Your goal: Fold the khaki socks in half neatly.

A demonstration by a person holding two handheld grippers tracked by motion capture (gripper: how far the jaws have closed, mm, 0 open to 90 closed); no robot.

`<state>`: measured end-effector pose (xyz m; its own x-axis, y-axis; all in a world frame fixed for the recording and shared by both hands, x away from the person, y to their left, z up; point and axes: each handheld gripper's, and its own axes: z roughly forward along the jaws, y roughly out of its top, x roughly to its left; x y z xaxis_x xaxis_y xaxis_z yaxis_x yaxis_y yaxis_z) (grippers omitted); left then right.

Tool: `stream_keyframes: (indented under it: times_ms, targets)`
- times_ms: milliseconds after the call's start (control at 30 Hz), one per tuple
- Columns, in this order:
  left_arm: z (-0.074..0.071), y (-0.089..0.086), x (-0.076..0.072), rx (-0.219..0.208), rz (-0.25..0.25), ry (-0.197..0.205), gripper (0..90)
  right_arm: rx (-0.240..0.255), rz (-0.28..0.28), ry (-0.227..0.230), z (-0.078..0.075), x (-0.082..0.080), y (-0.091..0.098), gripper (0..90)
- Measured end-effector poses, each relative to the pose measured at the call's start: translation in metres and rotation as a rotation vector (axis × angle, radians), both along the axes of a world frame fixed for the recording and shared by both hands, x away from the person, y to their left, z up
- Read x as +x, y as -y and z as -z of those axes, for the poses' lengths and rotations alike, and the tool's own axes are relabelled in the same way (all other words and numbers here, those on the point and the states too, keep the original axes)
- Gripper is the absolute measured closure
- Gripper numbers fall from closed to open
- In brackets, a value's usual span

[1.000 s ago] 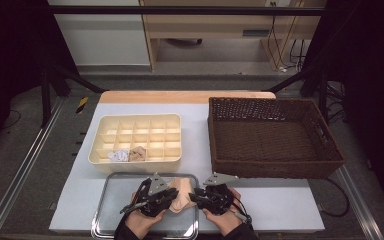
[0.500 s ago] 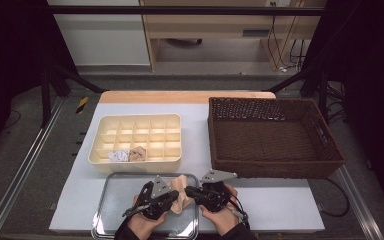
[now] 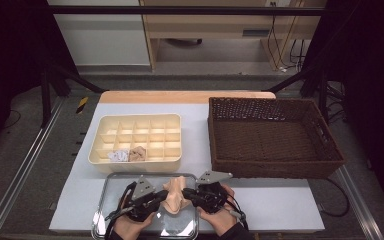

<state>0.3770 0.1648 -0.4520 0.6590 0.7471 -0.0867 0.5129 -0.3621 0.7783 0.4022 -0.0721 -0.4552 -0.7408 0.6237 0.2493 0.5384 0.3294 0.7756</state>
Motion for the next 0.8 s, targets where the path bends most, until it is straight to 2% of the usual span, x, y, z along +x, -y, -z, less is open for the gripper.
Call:
stream_keyframes:
  times_ms: [100,200,567,800]
  targets:
    - [0.010,-0.009,0.000,0.019,-0.019,-0.024,87.3,-0.007,-0.007,0.003,0.000,0.000,-0.002,85.6]
    - [0.017,-0.011,0.002,0.012,-0.020,-0.047,87.6,-0.025,-0.023,0.016,-0.001,-0.001,-0.006,85.5]
    - [0.019,-0.011,0.003,0.006,-0.012,-0.039,88.9,-0.024,-0.117,0.034,-0.005,0.000,-0.035,85.2]
    - [0.019,-0.011,0.005,0.003,-0.009,-0.045,89.2,-0.037,-0.154,0.018,0.002,0.002,-0.047,85.1]
